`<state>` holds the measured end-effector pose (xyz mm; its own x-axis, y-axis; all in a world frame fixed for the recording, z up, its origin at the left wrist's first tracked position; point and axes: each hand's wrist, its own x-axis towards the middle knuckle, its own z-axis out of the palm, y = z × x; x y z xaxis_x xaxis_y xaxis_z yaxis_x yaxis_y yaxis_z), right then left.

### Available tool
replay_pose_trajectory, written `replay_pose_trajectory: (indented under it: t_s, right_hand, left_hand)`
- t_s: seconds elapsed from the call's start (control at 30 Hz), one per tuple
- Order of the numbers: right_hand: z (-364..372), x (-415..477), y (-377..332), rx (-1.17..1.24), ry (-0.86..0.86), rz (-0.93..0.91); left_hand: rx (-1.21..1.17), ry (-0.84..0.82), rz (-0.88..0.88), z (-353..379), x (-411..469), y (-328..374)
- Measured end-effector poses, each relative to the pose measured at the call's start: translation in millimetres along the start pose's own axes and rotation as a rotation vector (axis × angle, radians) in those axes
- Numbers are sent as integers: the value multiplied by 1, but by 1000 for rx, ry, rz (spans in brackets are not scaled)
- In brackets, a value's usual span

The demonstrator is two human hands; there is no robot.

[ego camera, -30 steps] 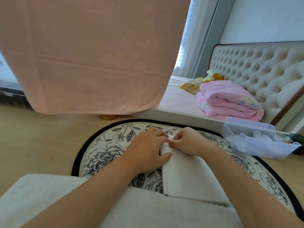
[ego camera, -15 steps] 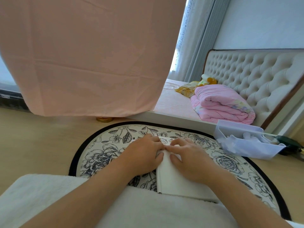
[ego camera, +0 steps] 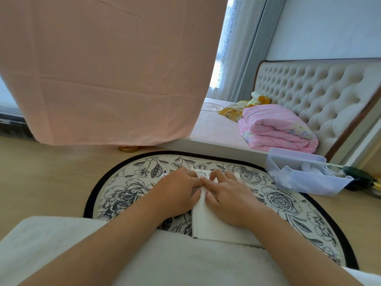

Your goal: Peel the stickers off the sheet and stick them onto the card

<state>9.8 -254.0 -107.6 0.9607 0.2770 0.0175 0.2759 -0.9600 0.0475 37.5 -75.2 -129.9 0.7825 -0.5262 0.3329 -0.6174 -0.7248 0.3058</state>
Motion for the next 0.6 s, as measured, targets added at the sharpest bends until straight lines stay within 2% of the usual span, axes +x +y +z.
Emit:
replay_pose_trajectory:
  t_s: [0.6]
  right_hand:
    - [6, -17, 5, -17, 9, 1]
  left_hand:
    - [207, -12, 59, 6, -1, 4]
